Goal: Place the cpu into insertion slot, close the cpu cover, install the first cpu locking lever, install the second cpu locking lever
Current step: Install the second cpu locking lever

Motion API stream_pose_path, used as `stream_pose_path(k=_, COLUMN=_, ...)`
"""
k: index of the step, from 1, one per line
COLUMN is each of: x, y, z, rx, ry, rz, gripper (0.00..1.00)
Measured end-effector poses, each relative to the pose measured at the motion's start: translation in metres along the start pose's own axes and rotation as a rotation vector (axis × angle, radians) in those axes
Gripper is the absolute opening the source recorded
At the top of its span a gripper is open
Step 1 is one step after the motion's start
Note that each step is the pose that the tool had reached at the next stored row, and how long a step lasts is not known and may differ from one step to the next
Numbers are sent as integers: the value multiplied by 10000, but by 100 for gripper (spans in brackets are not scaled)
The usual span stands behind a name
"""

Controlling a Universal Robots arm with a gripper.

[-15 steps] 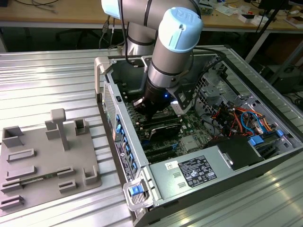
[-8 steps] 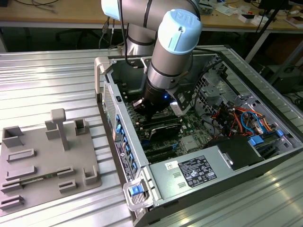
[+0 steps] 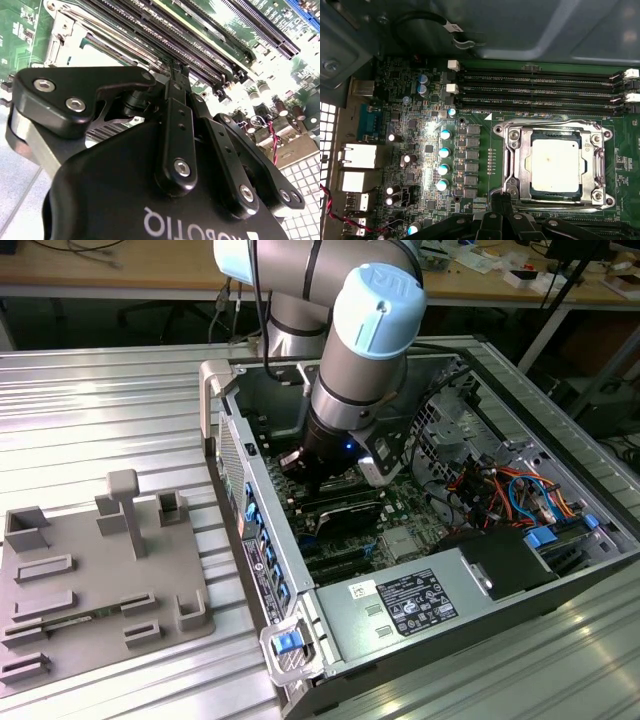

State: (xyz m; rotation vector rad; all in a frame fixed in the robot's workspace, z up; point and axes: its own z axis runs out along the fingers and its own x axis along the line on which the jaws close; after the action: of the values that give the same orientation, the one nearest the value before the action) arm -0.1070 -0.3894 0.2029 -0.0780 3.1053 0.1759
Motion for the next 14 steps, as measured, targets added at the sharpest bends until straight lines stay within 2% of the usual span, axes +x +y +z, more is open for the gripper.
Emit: stream_pose_path(k=14, x=-1, y=34, z=5, rx=-6, ry=-2, rz=2, gripper=11)
